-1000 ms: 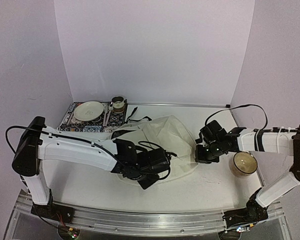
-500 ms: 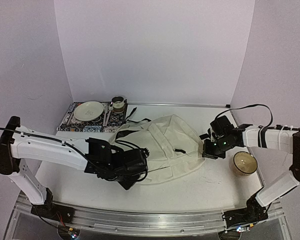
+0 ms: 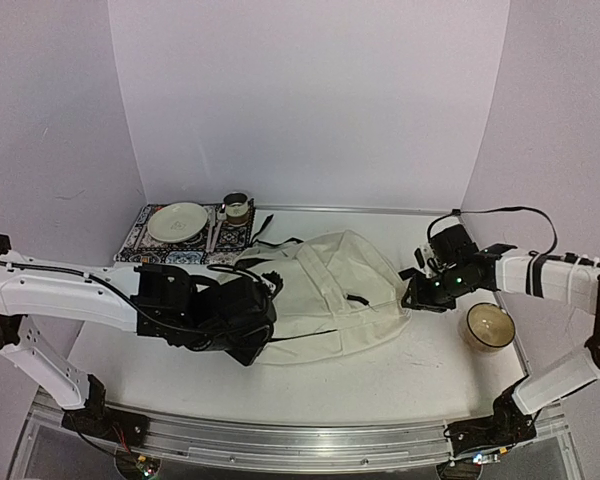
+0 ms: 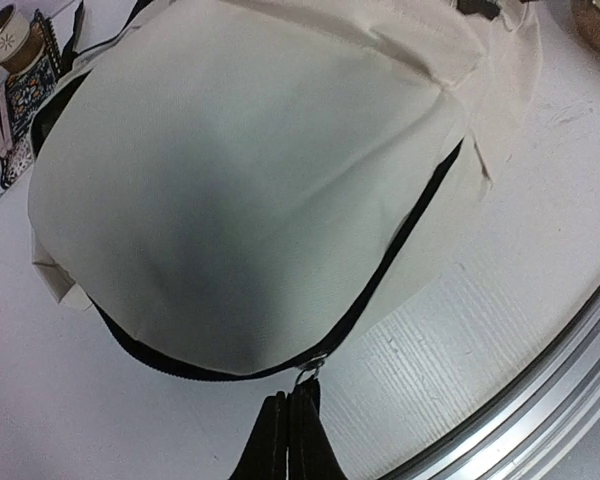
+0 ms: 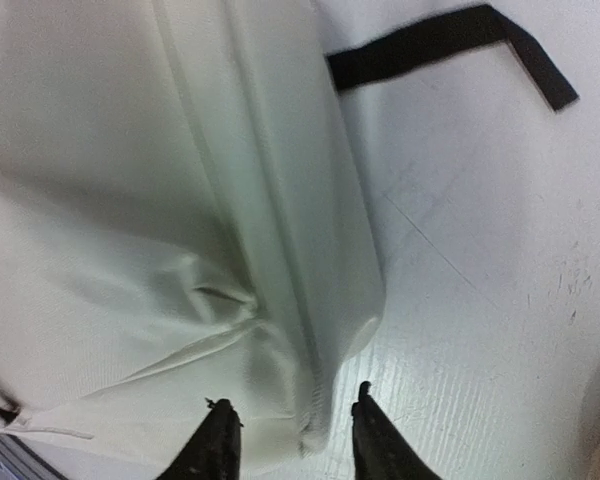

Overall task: Pack the student bag
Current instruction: Zip the largest pocket of the bag in the student bag, then hold the largest pocket of the student bag.

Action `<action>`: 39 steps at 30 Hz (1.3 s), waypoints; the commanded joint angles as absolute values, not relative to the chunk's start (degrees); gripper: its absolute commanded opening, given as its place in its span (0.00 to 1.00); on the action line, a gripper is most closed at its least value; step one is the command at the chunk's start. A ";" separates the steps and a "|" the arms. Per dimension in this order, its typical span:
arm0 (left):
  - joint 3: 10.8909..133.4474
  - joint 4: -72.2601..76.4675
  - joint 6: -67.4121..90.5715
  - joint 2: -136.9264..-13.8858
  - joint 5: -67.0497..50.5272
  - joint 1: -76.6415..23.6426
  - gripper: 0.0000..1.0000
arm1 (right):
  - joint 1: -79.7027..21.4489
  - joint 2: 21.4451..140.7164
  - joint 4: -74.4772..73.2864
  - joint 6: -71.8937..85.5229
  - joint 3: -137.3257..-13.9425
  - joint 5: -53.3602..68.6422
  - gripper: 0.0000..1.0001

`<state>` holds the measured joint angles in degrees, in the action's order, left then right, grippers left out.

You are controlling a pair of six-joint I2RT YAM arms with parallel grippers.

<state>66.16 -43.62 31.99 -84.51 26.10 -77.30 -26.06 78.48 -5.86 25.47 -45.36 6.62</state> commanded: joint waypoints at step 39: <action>68.75 -24.02 27.72 -78.40 19.97 -76.72 0.00 | -64.52 85.22 38.73 -19.14 -40.32 6.10 0.29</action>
